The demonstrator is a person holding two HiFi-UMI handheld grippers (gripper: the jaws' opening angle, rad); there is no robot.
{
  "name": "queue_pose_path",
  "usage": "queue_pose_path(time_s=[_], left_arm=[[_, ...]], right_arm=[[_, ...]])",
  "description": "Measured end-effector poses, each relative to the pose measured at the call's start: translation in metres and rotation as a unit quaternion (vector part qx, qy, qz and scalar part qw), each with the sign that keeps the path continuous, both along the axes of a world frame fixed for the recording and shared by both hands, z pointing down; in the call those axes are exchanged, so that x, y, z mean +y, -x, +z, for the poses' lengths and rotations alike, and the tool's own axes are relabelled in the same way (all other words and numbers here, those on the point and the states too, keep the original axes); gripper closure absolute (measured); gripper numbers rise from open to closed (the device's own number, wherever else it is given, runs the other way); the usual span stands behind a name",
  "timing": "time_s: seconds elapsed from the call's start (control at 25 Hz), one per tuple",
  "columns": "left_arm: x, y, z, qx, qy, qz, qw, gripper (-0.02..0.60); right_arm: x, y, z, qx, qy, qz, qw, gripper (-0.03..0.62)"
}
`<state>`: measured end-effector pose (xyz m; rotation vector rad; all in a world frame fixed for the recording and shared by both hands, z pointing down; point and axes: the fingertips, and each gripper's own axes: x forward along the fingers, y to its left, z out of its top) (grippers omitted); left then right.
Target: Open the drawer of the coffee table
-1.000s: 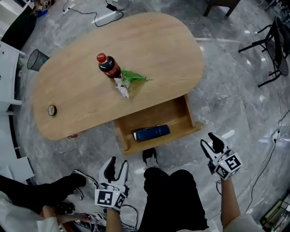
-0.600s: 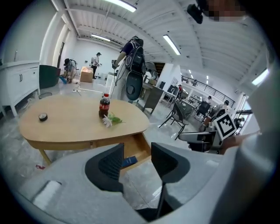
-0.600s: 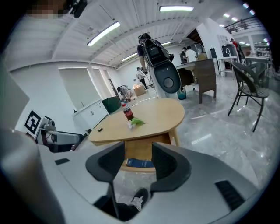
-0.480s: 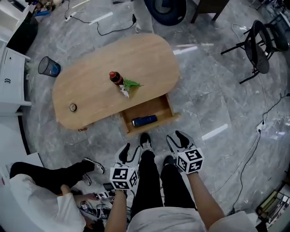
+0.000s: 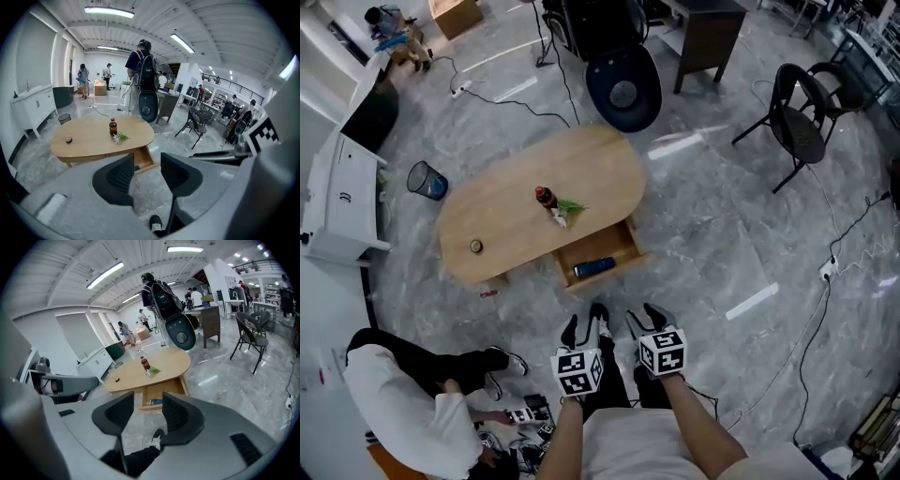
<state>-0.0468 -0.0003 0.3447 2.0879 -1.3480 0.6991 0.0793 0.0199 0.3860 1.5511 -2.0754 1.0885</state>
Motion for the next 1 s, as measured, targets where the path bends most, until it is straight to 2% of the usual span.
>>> queue_pose_path(time_s=[0.2,0.32,0.44,0.52,0.64,0.88,1.0], left_arm=[[0.020,-0.004,-0.025,0.002,-0.010,0.005,0.9999,0.427],[0.026,0.000,-0.035,0.011,-0.012,0.010,0.9998,0.449],[0.031,0.006,-0.042,0.013,-0.018,0.046,0.9987,0.457],[0.031,0.013,-0.048,0.015,-0.026,0.074,0.9968,0.500],[0.037,0.029,-0.050,0.022,-0.026,0.100,0.9944,0.531],[0.048,0.060,-0.046,0.015,-0.021,0.159,0.9869,0.543],[0.039,0.076,-0.044,0.022,-0.015,0.160,0.9868,0.554]], right_arm=[[0.021,0.002,-0.033,-0.014,-0.023,0.014,1.000,0.409],[0.029,0.004,-0.046,-0.018,-0.033,0.035,0.999,0.450],[0.035,0.014,-0.053,-0.015,-0.038,0.046,0.998,0.454],[0.037,0.025,-0.055,-0.007,-0.045,0.047,0.998,0.459],[0.050,0.042,-0.044,0.003,-0.038,0.054,0.998,0.474],[0.051,0.077,-0.053,-0.012,-0.065,0.103,0.992,0.553],[0.046,0.103,-0.056,-0.016,-0.070,0.099,0.993,0.570]])
